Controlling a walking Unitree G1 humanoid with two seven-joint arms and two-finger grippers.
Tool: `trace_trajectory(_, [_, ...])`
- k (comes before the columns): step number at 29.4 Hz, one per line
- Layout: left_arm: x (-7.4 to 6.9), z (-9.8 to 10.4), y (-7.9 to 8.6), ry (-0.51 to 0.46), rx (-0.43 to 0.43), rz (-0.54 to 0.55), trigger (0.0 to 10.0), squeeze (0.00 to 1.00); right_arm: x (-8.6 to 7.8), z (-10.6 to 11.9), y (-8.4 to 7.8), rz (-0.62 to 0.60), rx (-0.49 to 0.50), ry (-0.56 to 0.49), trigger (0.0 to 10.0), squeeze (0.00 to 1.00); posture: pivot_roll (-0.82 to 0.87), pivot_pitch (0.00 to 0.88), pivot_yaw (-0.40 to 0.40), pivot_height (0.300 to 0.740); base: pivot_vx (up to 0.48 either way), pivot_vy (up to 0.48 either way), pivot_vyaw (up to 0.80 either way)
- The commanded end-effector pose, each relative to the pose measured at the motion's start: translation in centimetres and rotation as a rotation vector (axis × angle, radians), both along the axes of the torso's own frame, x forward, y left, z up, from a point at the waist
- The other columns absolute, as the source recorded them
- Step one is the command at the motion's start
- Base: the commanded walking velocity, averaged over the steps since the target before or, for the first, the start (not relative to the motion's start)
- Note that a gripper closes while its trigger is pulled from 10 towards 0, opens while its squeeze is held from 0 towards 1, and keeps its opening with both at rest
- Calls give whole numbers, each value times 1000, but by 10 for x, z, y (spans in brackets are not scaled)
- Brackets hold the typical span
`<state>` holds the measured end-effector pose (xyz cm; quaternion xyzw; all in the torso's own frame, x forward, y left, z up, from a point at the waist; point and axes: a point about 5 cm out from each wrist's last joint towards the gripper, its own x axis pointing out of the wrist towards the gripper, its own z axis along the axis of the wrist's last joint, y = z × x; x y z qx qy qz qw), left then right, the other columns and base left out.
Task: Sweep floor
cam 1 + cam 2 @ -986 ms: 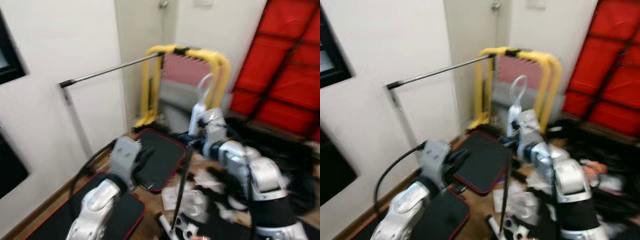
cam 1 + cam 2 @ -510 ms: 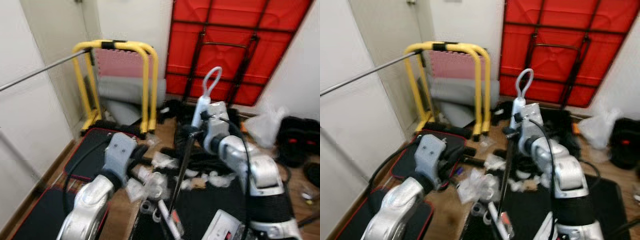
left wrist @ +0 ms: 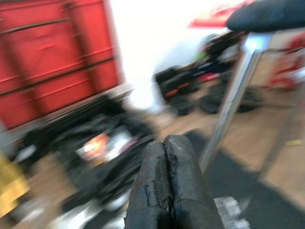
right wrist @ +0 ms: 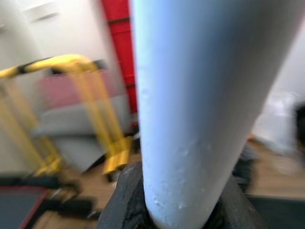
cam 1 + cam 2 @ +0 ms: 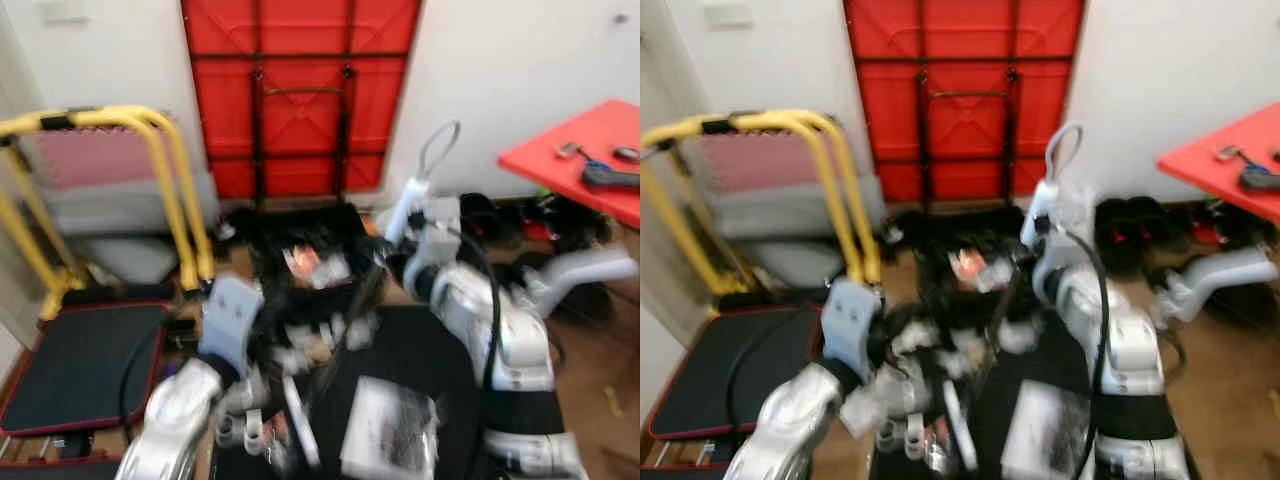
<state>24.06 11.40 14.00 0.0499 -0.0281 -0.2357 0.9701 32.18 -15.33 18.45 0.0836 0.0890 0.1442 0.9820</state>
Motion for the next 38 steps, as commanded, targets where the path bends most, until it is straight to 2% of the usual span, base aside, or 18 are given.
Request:
trace_trajectory(1, [-2,-1,3,9,3,4,10000,0,2,13,7,19,15,-69,10000,0,-85,0,-71,740,0,0,-800])
trace_trajectory(6, [-3,1,5,12,-18,22,10000,0,1,15,8,21,31,-92,10000,0,-85,5,-74,740,0,0,-160])
trace_trajectory(20, [-5,4,6,9,-30,58,10000,0,4,27,12,40,156,-211,10000,0,-71,32,-82,740,0,0,0])
trace_trajectory(28, [-9,6,5,9,-31,63,10000,0,8,23,11,33,171,-215,10000,0,-63,47,-81,740,0,0,0])
trace_trajectory(33, [-19,9,5,24,-46,67,10000,0,14,22,17,28,214,-230,10000,0,-52,90,-75,740,0,0,0])
trace_trajectory(38, [-22,10,4,22,-38,67,10000,0,16,21,21,37,234,-227,10000,0,-48,106,-73,740,0,0,0])
